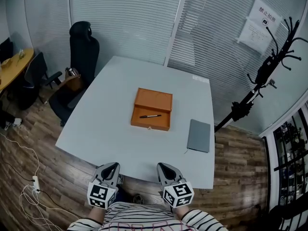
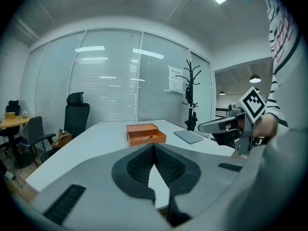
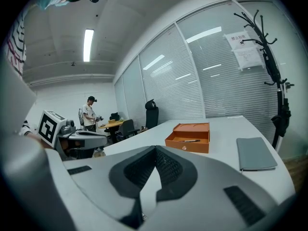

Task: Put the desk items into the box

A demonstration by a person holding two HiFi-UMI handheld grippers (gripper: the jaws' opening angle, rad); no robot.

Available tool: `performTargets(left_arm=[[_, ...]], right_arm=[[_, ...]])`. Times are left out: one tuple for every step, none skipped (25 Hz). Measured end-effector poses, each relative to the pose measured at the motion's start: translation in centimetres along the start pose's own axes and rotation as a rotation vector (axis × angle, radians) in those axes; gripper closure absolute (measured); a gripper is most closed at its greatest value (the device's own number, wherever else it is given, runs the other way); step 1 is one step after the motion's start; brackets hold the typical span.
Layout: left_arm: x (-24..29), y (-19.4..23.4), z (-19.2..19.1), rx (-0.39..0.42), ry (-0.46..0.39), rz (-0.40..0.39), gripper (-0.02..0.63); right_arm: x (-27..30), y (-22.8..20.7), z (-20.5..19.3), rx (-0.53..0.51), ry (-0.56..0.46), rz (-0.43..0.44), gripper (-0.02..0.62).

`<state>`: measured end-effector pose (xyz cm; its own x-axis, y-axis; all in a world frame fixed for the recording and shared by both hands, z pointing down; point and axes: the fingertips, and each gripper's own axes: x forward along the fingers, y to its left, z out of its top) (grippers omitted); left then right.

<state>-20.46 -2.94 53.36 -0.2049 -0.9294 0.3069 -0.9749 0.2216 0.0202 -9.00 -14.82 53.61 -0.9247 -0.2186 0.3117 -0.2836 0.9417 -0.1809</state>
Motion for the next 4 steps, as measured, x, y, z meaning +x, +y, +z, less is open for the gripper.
performTargets(left_arm=[[-0.10, 0.03, -0.01, -0.001, -0.002, 0.002, 0.584], [-0.18, 0.06, -0.01, -0.002, -0.003, 0.005, 0.584], [-0.24, 0.09, 0.00, -0.003, -0.004, 0.007, 0.584], [-0.29, 0.11, 0.02, -0.005, -0.006, 0.009, 0.584]], right_arm=[[0.02, 0.07, 0.00, -0.001, -0.001, 0.001, 0.571], [0.03, 0.11, 0.01, -0.003, -0.002, 0.002, 0.571], [0.04, 0.15, 0.04, -0.005, -0.003, 0.003, 0.571], [0.06, 0.18, 0.06, -0.006, -0.004, 0.004, 0.571]])
